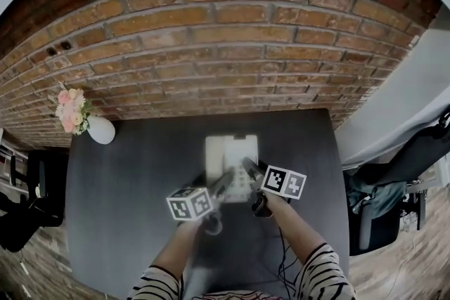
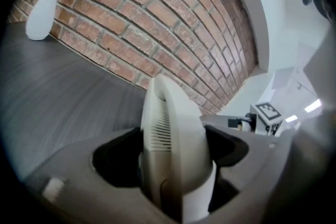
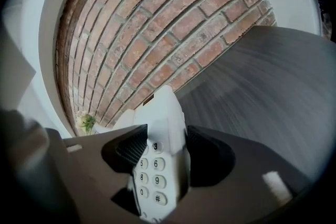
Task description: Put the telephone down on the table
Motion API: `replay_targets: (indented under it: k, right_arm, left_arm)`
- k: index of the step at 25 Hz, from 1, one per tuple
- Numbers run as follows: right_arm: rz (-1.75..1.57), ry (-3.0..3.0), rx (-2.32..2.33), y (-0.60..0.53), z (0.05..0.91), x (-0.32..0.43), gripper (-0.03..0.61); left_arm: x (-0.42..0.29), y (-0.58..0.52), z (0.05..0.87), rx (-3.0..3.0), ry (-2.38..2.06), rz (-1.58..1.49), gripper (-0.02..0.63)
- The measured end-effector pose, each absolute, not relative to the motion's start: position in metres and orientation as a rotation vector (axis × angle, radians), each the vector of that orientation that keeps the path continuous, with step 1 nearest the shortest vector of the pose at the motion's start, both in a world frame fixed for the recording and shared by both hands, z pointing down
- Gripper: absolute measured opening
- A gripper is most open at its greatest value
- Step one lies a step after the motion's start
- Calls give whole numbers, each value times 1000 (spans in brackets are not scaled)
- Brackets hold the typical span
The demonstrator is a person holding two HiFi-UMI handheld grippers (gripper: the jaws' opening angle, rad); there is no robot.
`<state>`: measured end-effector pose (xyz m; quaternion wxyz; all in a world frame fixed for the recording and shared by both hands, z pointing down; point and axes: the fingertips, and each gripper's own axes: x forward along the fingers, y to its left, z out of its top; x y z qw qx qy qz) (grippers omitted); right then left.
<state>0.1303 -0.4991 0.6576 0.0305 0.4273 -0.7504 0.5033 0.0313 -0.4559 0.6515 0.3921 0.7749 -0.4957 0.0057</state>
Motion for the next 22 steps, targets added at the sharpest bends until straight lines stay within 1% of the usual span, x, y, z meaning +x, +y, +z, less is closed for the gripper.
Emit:
replay_targets:
  k: [8, 22]
  right_arm:
    - [1520, -2312, 1302, -524, 667, 130, 224]
    - [1497, -2283, 1291, -531, 687, 128, 222]
  left_arm:
    - [36, -480, 664, 1951, -1276, 64, 385]
    - [35, -485, 687, 1898, -1270, 138, 380]
